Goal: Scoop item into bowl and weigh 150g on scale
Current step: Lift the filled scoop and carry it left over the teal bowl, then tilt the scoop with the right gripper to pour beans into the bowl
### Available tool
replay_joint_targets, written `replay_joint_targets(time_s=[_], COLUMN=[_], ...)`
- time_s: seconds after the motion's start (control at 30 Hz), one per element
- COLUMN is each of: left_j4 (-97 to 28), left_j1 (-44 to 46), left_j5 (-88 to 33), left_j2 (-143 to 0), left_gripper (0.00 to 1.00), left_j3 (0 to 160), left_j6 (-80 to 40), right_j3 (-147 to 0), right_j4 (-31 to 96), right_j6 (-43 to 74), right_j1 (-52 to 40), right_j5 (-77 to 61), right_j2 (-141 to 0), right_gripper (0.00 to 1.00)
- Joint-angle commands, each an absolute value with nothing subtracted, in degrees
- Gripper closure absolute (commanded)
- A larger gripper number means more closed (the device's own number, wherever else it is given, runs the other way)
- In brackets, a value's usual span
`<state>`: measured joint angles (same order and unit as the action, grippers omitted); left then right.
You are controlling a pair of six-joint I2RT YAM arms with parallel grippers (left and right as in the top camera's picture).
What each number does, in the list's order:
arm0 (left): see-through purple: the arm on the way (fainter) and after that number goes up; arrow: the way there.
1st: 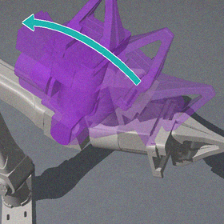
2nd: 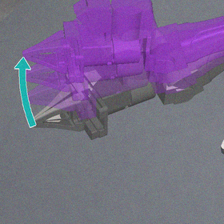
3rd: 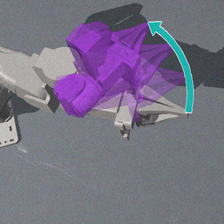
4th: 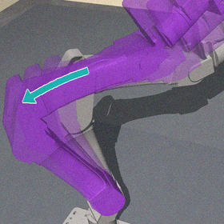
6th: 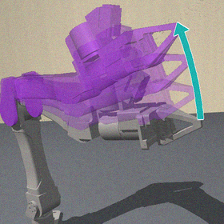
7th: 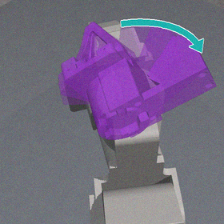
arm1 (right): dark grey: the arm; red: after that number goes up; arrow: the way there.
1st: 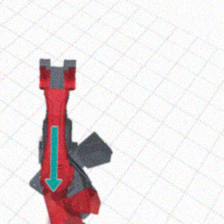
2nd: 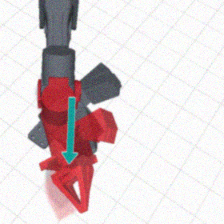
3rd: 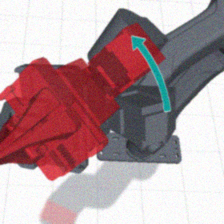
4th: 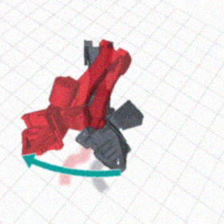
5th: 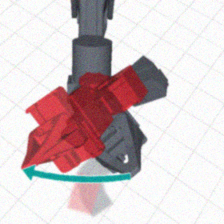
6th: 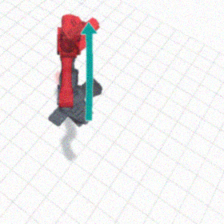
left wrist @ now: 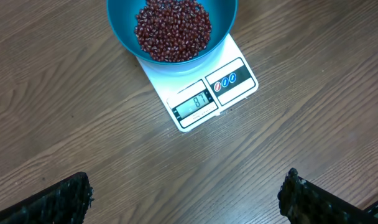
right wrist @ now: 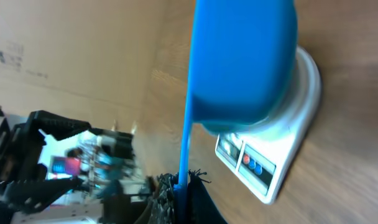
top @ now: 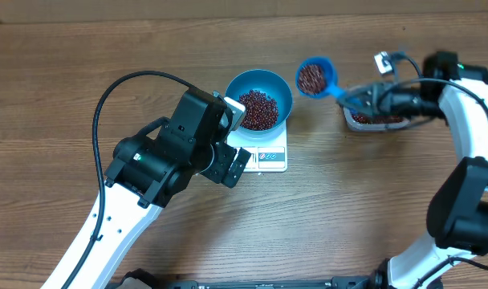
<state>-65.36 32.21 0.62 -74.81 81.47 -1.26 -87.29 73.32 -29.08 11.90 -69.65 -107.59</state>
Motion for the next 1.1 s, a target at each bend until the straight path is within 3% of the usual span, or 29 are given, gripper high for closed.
replay_joint_targets(time_s=[0.0, 0.63, 1.07], left_j4=[-65.39, -65.36, -65.36], left_j1=[31.88, 31.88, 31.88], left_j5=[-0.03, -0.03, -0.03], left_j2=[-74.96, -74.96, -74.96], left_gripper=[0.01, 0.00, 0.00], left_j3=[82.24, 82.24, 82.24], left_j6=[-0.38, -0.38, -0.38], right_j3=[-93.51, -101.65, -104.79], right_j4=[70.04, 70.54, 70.59], right_j6=[-19.07, -13.23, -10.48], right_j1=[6.72, -9.08, -11.53], right_j5=[-65.60, -40.62, -35.24], right_j2=[-107.48, -107.37, -107.02], right_gripper=[0.96, 0.96, 0.96])
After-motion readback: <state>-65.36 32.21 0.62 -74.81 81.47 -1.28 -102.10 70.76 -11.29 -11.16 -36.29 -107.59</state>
